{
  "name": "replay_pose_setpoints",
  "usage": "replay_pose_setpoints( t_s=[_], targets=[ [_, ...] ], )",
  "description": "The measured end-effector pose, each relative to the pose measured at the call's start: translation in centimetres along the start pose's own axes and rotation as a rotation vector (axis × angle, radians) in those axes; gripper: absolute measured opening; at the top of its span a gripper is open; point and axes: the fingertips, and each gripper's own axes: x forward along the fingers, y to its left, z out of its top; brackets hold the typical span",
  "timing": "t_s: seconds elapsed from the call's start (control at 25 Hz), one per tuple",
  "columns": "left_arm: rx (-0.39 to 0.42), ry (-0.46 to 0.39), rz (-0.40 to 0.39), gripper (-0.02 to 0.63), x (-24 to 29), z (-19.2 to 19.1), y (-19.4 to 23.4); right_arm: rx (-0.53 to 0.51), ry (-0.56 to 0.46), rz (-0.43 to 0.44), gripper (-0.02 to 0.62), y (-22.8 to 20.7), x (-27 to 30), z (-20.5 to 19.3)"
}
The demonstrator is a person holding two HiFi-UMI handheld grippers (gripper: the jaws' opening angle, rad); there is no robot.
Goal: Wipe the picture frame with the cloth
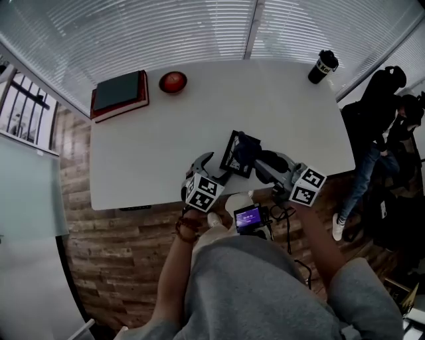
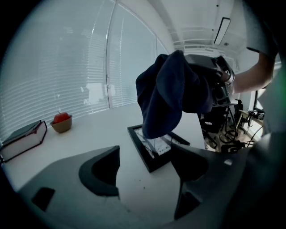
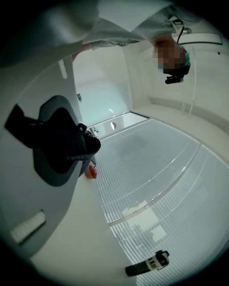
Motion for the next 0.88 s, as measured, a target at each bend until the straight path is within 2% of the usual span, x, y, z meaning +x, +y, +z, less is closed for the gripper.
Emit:
replay_pose_setpoints(
  t_s=[0.16, 0.32, 0.44, 0.56, 0.68, 0.88],
  targets=[
    [0.036, -0.166, 0.033, 0.341, -2.4, 6.0, 0.0, -0.131, -0.094, -0.023, 0.083, 1.0, -0.4, 4.8],
    [0.041, -0.361, 0.111, 0.314, -7.0, 12.6, 0.7, -0.336, -0.191, -0.119, 0.083, 2.5, -1.4, 9.1],
    [0.023, -0.482, 0.178, 0.280, -10.2, 16.0, 1.5, -0.440, -0.247, -0.189, 0.083, 3.6, -2.0, 11.3],
    [0.046, -0.564, 0.226, 0.265, -12.4, 18.3, 1.6, -0.506, -0.275, -0.249, 0.083, 4.3, -2.7, 12.2],
    [0.030, -0.645, 0.255, 0.247, -14.2, 20.1, 1.5, -0.572, -0.280, -0.333, 0.083, 4.6, -3.3, 12.4],
    [0.050, -0.679, 0.305, 0.210, -15.4, 21.3, 1.2, -0.608, -0.274, -0.408, 0.083, 5.0, -3.8, 12.0]
  ],
)
